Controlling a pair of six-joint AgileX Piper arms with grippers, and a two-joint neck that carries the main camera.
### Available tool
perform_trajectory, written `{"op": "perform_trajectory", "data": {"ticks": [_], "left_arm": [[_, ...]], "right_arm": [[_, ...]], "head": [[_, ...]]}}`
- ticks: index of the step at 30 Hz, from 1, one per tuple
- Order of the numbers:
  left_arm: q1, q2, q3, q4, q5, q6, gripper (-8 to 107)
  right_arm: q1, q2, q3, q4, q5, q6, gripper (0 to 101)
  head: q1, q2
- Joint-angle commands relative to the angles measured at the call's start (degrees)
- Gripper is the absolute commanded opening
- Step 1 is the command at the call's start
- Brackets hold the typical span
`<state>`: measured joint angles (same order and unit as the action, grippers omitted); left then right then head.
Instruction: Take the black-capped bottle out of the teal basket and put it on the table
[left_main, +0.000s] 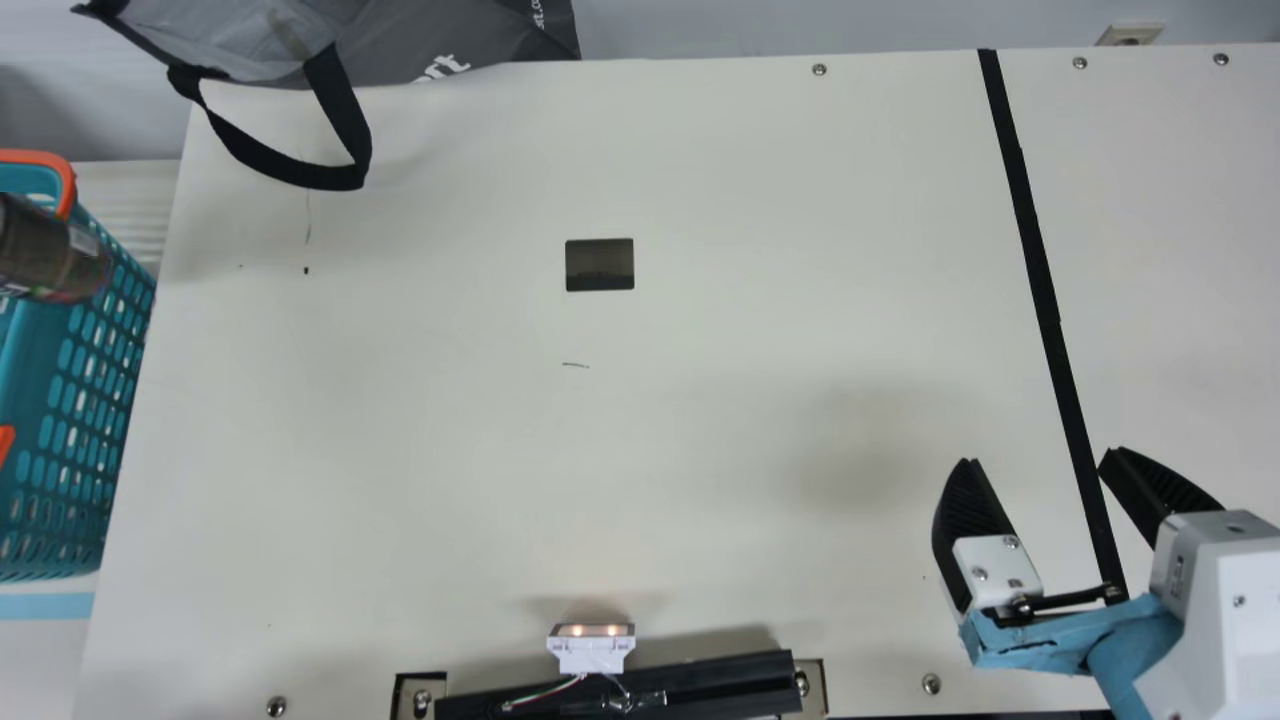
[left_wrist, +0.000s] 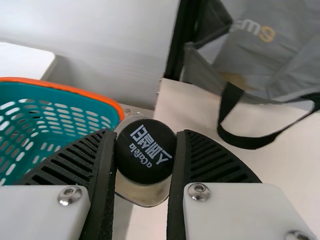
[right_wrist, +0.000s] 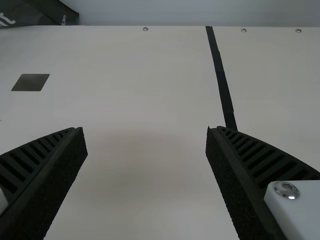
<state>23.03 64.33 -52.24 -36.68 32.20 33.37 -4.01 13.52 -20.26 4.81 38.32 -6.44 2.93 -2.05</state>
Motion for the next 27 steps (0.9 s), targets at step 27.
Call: {"op": "perform_trajectory", "data": {"ticks": [27], "left_arm": [[-35.83, 5.66, -1.23, 26.94, -7.72, -36.05, 0]], "right_arm": [[0.00, 0.00, 0.00, -0.07, 0.07, 0.00, 91]], "head": [[-0.21, 0.47]]}}
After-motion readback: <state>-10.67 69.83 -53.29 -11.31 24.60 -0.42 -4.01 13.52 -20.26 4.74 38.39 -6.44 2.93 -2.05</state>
